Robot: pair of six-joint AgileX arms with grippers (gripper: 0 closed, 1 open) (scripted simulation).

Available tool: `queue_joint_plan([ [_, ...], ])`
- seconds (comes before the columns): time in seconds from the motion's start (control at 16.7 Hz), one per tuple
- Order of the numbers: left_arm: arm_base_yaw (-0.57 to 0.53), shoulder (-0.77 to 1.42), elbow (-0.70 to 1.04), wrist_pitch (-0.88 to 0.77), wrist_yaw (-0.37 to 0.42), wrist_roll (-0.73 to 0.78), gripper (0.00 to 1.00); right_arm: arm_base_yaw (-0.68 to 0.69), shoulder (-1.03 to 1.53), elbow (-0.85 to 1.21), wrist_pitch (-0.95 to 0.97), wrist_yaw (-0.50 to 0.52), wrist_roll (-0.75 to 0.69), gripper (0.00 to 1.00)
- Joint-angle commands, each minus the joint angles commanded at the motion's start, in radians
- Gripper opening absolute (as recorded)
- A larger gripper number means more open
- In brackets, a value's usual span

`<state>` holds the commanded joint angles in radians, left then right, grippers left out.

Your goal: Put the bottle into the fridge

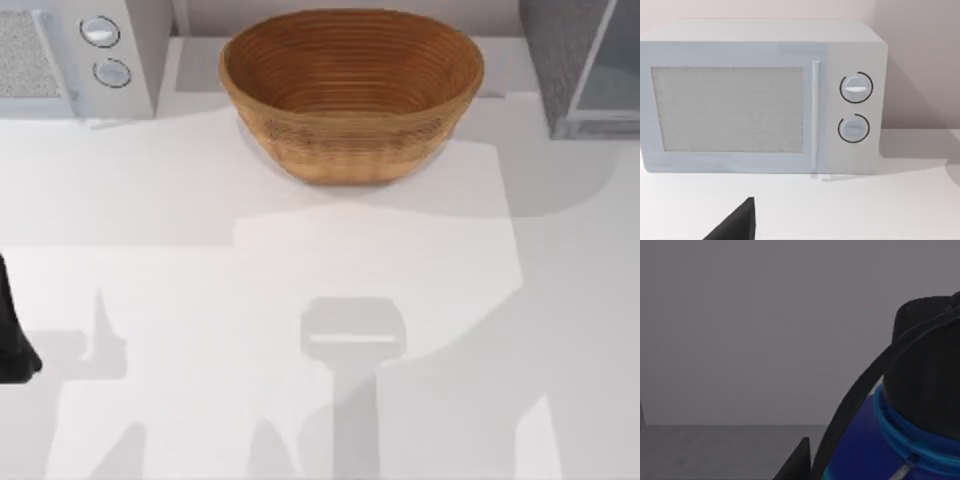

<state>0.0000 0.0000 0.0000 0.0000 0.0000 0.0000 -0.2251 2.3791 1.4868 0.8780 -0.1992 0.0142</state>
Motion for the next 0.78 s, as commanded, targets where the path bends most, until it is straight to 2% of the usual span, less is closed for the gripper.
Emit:
queue_joint_plan([
  [0.42, 0.0, 0.0, 0.0, 0.0, 0.0, 0.0, 1.0, 0.0, 0.0, 0.0, 0.0, 0.0, 0.0, 0.98],
  [0.78, 0.0, 0.0, 0.0, 0.0, 0.0, 0.0, 1.0, 0.0, 0.0, 0.0, 0.0, 0.0, 0.0, 1.0],
])
